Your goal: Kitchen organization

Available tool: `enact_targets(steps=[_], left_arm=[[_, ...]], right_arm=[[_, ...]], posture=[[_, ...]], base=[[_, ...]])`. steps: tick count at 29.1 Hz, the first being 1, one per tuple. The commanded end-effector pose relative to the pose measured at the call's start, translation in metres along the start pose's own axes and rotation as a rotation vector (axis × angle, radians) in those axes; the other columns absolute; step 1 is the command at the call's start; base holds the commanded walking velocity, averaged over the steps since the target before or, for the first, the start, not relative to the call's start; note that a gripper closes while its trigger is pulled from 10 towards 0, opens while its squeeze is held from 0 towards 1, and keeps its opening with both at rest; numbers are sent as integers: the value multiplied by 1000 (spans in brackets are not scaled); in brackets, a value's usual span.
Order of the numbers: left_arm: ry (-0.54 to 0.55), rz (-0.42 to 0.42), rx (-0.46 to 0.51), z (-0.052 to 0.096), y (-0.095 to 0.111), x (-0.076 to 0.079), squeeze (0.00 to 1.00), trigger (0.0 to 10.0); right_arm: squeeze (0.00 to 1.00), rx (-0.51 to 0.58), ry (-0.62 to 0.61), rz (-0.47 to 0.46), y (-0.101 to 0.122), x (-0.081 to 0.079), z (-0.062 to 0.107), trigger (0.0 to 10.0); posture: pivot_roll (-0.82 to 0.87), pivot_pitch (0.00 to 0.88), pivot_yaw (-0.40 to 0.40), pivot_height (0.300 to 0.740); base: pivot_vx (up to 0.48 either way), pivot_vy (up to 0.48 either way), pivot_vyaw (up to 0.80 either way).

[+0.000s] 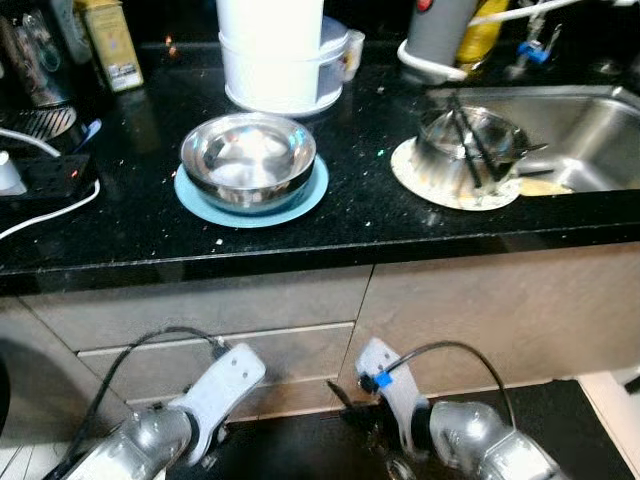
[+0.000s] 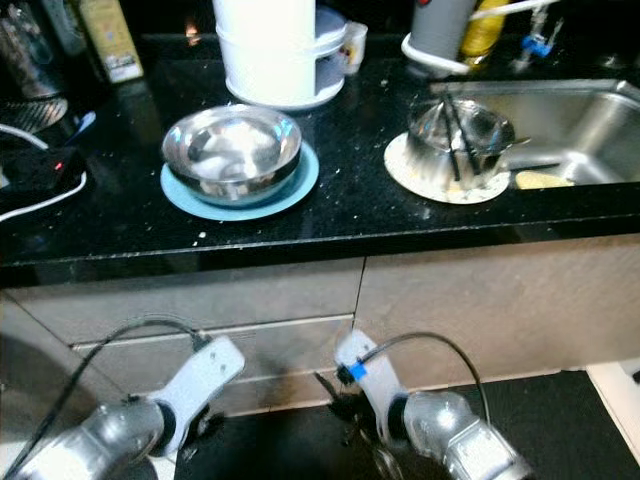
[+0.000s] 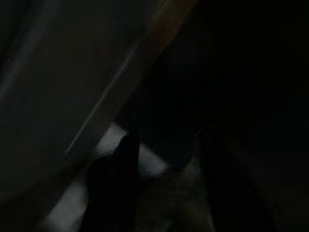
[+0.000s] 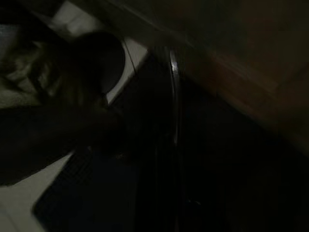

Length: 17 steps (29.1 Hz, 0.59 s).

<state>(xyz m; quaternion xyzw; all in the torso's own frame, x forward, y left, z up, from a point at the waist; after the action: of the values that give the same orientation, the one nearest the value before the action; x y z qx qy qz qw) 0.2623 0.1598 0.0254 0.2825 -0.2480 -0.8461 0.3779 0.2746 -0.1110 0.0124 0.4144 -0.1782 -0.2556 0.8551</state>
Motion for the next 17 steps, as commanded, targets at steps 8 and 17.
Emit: enact_targets(steps=[8, 17], left_arm=[[93, 180, -140, -31, -72, 22, 0, 10000], [295, 620, -119, -47, -110, 20, 0, 10000]], right_arm=[[0, -94, -245, -342, -76, -13, -19, 0], [0, 19, -500, -661, -90, -6, -23, 10000]], posture=[[24, 162, -34, 740], [19, 181, -22, 740]], base=[[0, 0, 0], [0, 0, 0]])
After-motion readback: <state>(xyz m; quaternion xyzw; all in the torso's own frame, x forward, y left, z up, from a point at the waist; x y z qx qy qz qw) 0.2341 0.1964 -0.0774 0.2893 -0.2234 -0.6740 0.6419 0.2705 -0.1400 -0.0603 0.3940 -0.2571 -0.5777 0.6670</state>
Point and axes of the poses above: a point about 5 cm out from each wrist's last joint towards the gripper, its own z axis pointing back from the gripper into the wrist, its own y axis along the axis of the wrist's last joint, x = y × z, the point moved 4 cm from there along -z, pointing out of the wrist towards the gripper, and after that the axes turned 14 degrees about z, right-handed, at the moved point
